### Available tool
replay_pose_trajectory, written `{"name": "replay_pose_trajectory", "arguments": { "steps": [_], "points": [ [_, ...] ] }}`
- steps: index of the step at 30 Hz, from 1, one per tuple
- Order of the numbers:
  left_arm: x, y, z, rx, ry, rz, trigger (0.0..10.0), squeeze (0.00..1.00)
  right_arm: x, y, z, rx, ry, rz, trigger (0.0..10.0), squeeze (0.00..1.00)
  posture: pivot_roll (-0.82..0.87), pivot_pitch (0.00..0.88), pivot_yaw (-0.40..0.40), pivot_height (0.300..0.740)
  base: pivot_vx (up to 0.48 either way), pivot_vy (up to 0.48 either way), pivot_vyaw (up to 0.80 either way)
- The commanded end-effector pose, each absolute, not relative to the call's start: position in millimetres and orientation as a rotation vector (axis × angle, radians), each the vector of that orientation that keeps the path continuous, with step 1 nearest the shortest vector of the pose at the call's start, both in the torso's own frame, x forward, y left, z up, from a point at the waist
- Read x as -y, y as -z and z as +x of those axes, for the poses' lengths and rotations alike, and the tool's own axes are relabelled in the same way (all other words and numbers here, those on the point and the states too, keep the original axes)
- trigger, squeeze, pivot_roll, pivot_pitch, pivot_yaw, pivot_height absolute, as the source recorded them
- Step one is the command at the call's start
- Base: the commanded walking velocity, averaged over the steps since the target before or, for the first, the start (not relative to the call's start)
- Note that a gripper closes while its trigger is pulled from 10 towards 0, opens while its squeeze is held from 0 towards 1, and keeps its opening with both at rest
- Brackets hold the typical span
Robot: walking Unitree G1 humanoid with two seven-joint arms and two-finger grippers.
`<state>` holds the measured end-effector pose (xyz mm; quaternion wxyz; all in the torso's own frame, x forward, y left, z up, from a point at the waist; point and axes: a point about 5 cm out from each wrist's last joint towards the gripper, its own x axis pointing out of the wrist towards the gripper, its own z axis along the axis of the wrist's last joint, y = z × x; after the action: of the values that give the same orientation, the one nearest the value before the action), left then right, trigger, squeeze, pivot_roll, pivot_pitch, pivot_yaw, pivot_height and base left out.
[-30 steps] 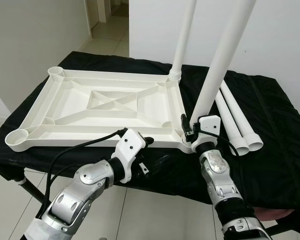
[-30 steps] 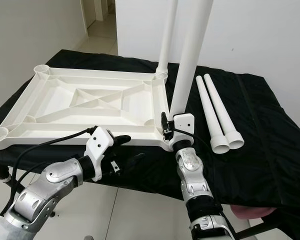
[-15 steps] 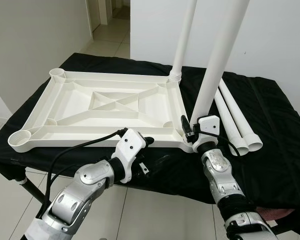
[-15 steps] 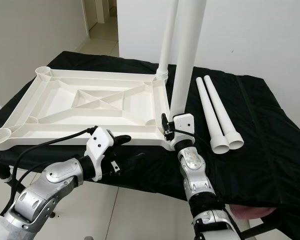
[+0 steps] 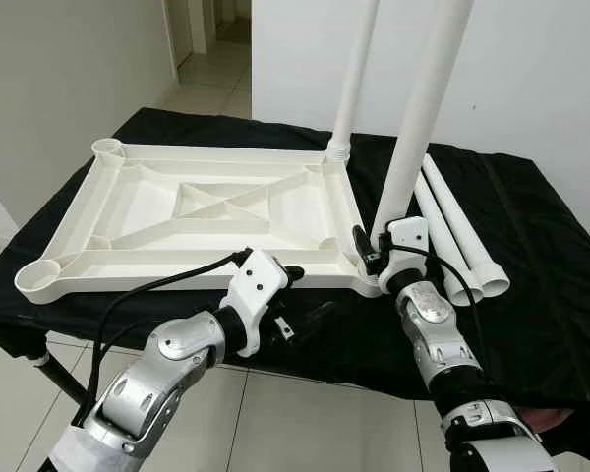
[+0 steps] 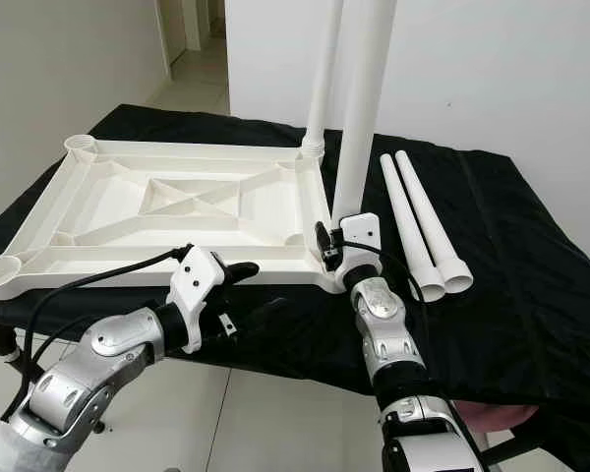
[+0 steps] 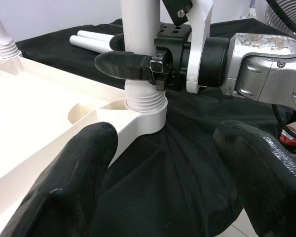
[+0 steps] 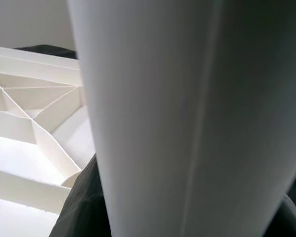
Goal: Building children table
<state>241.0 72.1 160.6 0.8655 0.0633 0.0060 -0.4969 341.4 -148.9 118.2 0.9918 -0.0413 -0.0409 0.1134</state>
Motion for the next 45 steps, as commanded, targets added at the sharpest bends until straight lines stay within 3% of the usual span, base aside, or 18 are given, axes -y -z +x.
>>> {"name": "replay_pose_trajectory", "arguments": {
  "steps": [1, 11, 25, 36, 45],
  "points": [
    [-72.9, -161.7, 241.4, -0.011, 1.060, 0.142, 10.0, 0.00, 158.9, -65.0, 324.0, -0.191, -0.184, -0.013, 10.0, 0.00, -0.01, 0.000, -0.010, 0.740, 0.000, 0.000, 0.00],
    [-73.4, -161.5, 239.7, -0.016, 1.062, 0.143, 10.0, 0.00, 158.5, -57.9, 318.6, -0.216, -0.132, 0.144, 10.0, 0.00, -0.01, 0.000, -0.009, 0.740, 0.000, 0.000, 0.00],
    [-70.9, -161.3, 237.8, -0.014, 1.078, 0.135, 10.0, 0.00, 156.2, -67.6, 318.3, -0.130, -0.104, 0.105, 10.0, 0.00, -0.01, 0.000, -0.015, 0.740, 0.000, 0.000, 0.00],
    [-69.6, -160.8, 236.9, -0.010, 1.082, 0.130, 10.0, 0.00, 139.8, -70.4, 314.4, -0.107, 0.167, 0.130, 10.0, 0.00, 0.00, 0.000, -0.027, 0.740, 0.000, 0.000, 0.00],
    [-70.2, -160.7, 236.8, -0.009, 1.087, 0.130, 10.0, 0.00, 148.4, -80.1, 305.1, -0.066, 0.361, 0.153, 10.0, 0.00, 0.00, 0.000, -0.027, 0.740, 0.000, 0.000, 0.00]
  ]
}}
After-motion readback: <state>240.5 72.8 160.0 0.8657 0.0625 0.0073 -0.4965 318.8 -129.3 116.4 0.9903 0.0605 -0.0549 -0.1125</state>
